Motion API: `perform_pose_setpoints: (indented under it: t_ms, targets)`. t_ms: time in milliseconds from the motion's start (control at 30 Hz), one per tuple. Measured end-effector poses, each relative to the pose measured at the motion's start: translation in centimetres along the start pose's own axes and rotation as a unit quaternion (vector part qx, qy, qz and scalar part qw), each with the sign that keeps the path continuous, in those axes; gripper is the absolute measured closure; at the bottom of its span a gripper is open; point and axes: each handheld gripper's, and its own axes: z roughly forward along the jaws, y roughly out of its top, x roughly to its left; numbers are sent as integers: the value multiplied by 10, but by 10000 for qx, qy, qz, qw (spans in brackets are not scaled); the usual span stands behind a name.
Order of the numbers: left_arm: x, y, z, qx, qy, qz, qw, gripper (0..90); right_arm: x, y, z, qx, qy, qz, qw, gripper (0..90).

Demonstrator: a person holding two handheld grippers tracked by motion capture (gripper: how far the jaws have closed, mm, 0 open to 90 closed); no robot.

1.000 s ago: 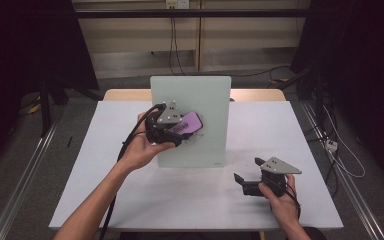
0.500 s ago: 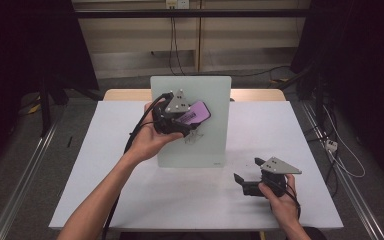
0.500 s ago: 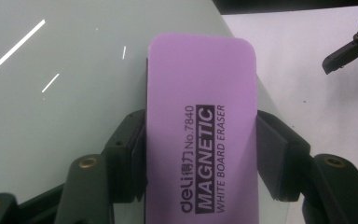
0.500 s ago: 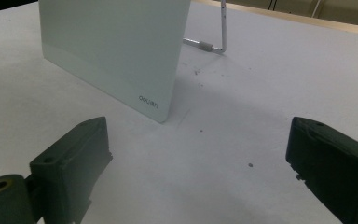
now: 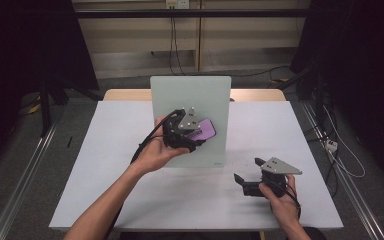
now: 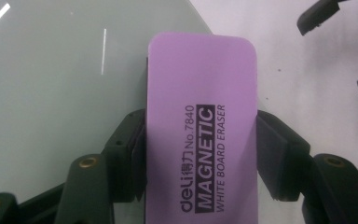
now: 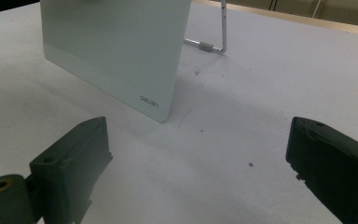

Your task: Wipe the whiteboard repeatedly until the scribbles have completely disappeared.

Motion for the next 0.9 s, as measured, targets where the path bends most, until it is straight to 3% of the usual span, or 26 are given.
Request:
perform_pose_setpoints:
  t_ms: [233, 400, 667, 900]
  targets:
    - [-1, 0, 0, 23, 70, 36, 10000, 408, 0, 0, 0, 4, -4, -15, 10000, 59]
    - [11, 6, -13, -105, 171, -63, 9998, 409, 0, 0, 1, 7, 2, -10, 10000, 59]
    - [30, 6, -38, -430, 466, -324, 9975, 408, 0, 0, 1, 9, -5, -12, 10000, 59]
    - [26, -2, -38, -325, 502, -235, 9979, 408, 1, 0, 1, 15, -1, -14, 10000, 59]
